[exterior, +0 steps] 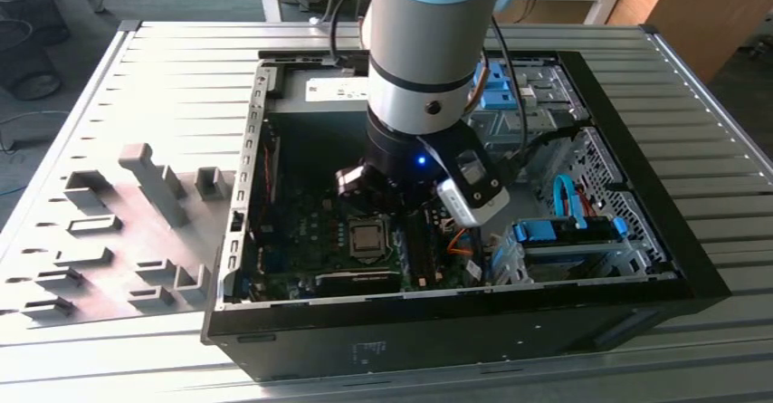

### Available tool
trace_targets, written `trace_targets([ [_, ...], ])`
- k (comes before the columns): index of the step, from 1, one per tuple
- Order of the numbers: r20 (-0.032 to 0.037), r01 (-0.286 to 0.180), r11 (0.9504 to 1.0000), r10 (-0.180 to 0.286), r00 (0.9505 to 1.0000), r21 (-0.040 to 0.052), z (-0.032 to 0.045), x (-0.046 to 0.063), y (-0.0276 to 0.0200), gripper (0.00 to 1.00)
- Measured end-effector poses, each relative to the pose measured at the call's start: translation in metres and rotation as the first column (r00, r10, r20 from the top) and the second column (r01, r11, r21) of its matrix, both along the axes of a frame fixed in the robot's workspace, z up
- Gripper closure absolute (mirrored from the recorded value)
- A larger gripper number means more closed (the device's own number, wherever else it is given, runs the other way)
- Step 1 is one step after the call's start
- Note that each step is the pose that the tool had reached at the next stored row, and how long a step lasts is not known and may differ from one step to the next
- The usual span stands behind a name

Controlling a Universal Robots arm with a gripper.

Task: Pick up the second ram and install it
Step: 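Insert the second ram into the second slot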

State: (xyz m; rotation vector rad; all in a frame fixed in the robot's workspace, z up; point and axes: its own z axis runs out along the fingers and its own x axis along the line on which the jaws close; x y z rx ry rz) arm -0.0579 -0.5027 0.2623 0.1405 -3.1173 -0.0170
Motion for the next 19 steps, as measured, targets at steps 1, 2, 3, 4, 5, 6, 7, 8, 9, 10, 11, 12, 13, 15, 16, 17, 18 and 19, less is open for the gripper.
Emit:
trace_targets([
  [1,0.0,0.005,1.0,-0.005,1.0,0.0,0.0,0.0,0.0,0.86],
  [2,0.0,0.009,1.0,-0.009,1.0,0.0,-0.0001,0.0,0.0,0.86],
  [3,0.0,0.013,0.9999,-0.013,0.9999,0.0003,-0.0001,0.0,0.0,0.86],
  [4,0.0,0.016,0.9999,-0.016,0.9999,0.0016,-0.0002,0.0,0.0,0.86],
  [5,-0.0001,0.02,0.9998,-0.02,0.9998,0.0048,-0.0003,0.0,0.0,0.86],
  [6,-0.0001,0.025,0.9996,-0.025,0.9997,0.0092,-0.0004,0.0,0.0,0.86],
  [7,-0.0001,0.031,0.9995,-0.031,0.9995,0.0108,-0.0004,0.0,0.0,0.86],
  [8,-0.0001,0.036,0.9993,-0.036,0.9993,0.0116,-0.0005,0.0,0.0001,0.86],
  [9,-0.0002,0.042,0.9991,-0.042,0.9991,0.0117,-0.0006,0.0,0.0001,0.86],
  [10,-0.0003,0.047,0.9988,-0.047,0.9989,0.0119,-0.0006,0.0,0.0,0.86],
  [11,-0.0003,0.052,0.9986,-0.052,0.9986,0.0119,-0.0007,0.0,0.0,0.86],
  [12,-0.0003,0.059,0.9982,-0.059,0.9982,0.0119,-0.0008,0.0001,0.0,0.86],
  [13,-0.0003,0.066,0.9978,-0.066,0.9978,0.0118,-0.001,0.0004,0.0,0.86],
  [15,-0.0003,0.076,0.9971,-0.076,0.9971,0.012,-0.0014,0.0014,0.0005,0.86],
  [16,-0.0002,0.08,0.9968,-0.08,0.9968,0.012,-0.0016,0.0023,0.001,0.86],
  [17,-0.0002,0.083,0.9965,-0.083,0.9966,0.0119,-0.0017,0.0032,0.0015,0.86],
  [18,-0.0002,0.084,0.9964,-0.084,0.9965,0.0121,-0.0017,0.0035,0.0017,0.86],
  [19,-0.0003,0.084,0.9964,-0.084,0.9965,0.0119,-0.0017,0.0035,0.0016,0.86],
])
